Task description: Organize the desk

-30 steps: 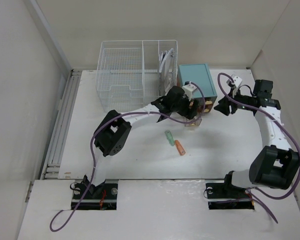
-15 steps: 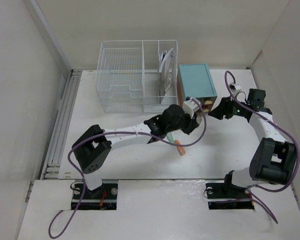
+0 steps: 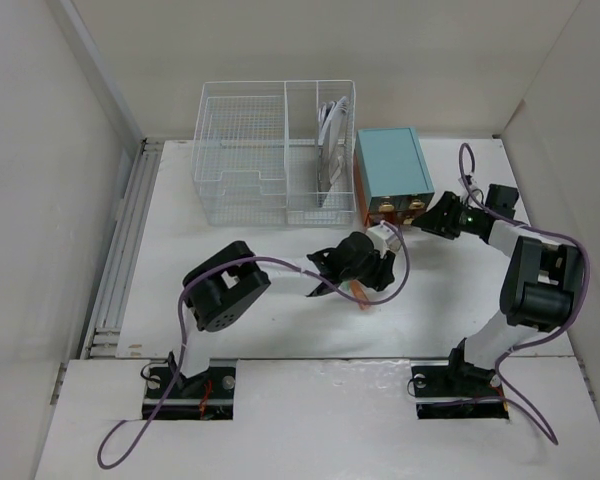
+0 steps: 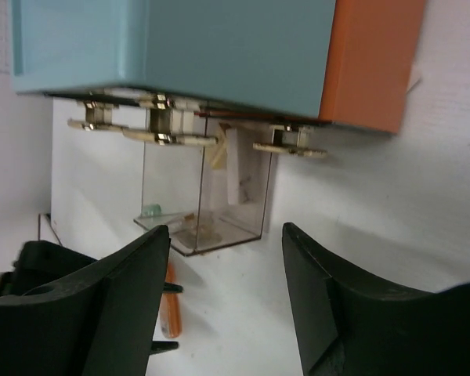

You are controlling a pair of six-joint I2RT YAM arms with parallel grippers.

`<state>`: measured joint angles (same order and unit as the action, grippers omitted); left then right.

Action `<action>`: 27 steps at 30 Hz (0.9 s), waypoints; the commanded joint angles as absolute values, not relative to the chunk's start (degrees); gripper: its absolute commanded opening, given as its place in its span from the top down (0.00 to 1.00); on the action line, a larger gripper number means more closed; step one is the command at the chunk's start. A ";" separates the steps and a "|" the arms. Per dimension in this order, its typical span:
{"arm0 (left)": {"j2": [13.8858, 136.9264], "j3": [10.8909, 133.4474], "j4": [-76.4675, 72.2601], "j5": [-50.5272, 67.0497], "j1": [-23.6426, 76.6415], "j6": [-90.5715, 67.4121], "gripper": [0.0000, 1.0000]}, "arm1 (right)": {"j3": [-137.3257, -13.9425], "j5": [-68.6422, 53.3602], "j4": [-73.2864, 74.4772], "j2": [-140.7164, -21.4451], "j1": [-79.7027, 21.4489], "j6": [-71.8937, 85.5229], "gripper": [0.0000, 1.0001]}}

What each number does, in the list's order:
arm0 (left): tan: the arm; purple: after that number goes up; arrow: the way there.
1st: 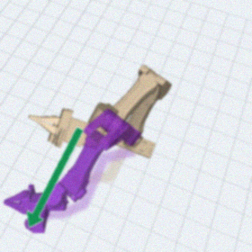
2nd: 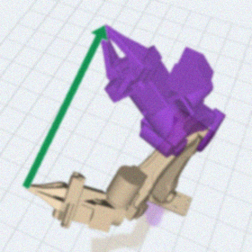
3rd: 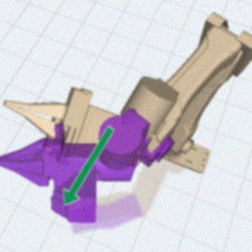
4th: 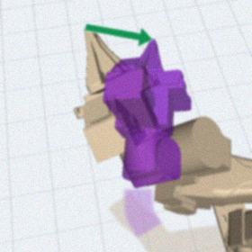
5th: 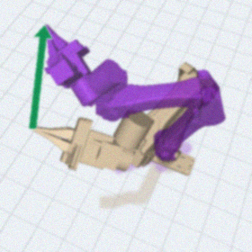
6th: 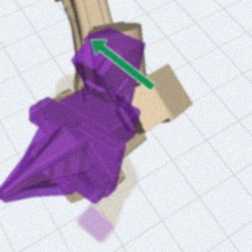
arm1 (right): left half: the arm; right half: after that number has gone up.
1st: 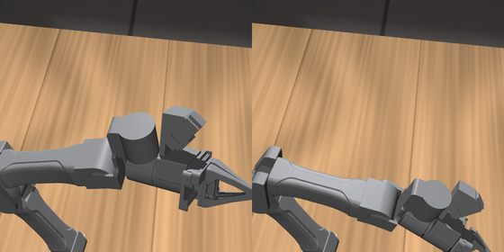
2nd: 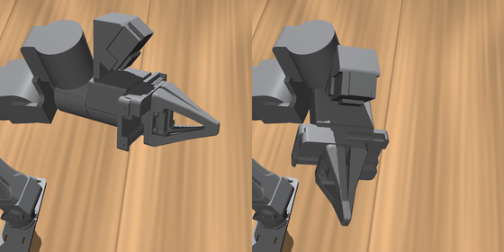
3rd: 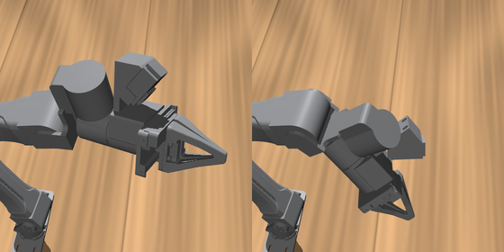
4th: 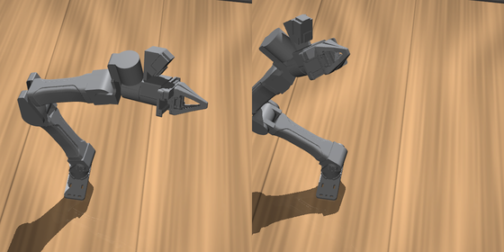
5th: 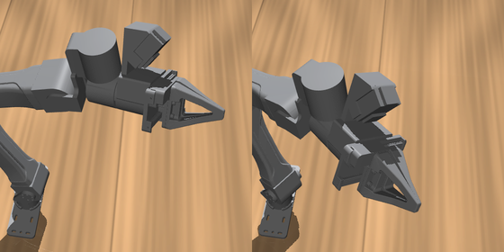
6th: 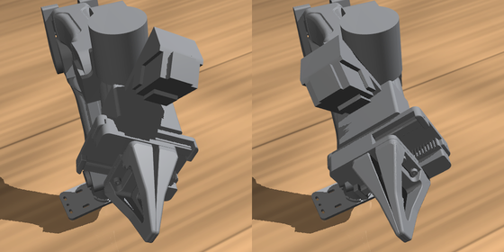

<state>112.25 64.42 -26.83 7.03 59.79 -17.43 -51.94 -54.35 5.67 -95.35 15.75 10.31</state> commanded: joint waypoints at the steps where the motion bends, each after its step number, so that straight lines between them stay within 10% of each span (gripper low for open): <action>1: 113.89 68.38 -31.38 5.72 58.28 -19.68 0.57 | -52.65 -53.35 -4.30 -95.62 16.08 17.48 0.35; 27: 120.76 78.83 -28.39 2.20 48.87 -24.61 0.52 | -47.90 -42.10 -14.77 -100.54 9.40 31.73 0.35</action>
